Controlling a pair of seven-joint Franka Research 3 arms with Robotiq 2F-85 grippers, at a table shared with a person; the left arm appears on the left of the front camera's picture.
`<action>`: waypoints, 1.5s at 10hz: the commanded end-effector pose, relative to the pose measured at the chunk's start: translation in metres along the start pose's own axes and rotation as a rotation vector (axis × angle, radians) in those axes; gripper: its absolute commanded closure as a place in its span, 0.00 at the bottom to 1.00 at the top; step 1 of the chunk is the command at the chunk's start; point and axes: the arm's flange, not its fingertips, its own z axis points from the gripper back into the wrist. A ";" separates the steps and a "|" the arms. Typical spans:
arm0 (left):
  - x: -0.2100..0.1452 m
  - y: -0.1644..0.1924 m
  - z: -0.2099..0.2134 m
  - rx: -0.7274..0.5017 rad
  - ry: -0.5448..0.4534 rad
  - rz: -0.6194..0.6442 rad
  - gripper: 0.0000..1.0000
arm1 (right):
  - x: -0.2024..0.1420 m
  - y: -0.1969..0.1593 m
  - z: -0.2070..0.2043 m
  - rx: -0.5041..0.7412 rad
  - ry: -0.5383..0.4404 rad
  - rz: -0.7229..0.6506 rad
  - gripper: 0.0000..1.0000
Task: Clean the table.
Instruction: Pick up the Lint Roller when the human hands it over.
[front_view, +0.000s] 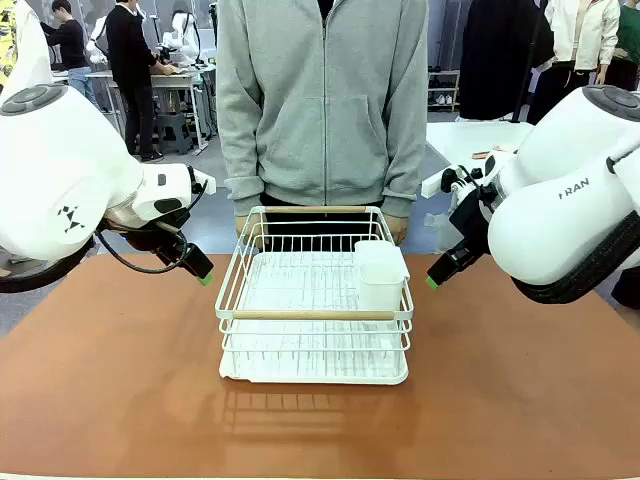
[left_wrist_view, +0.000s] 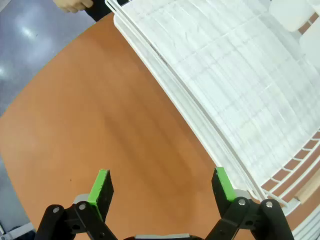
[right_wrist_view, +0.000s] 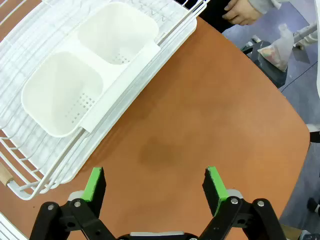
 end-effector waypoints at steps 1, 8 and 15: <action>0.000 0.000 0.000 0.000 0.000 0.000 0.00 | 0.000 0.000 0.001 -0.001 -0.002 0.000 0.00; 0.000 0.000 0.000 0.000 0.000 0.000 0.00 | 0.000 0.000 0.001 -0.001 -0.002 0.000 0.00; 0.024 -0.001 0.058 -0.282 0.041 0.075 0.00 | 0.031 -0.024 0.063 0.078 -0.001 -0.130 0.00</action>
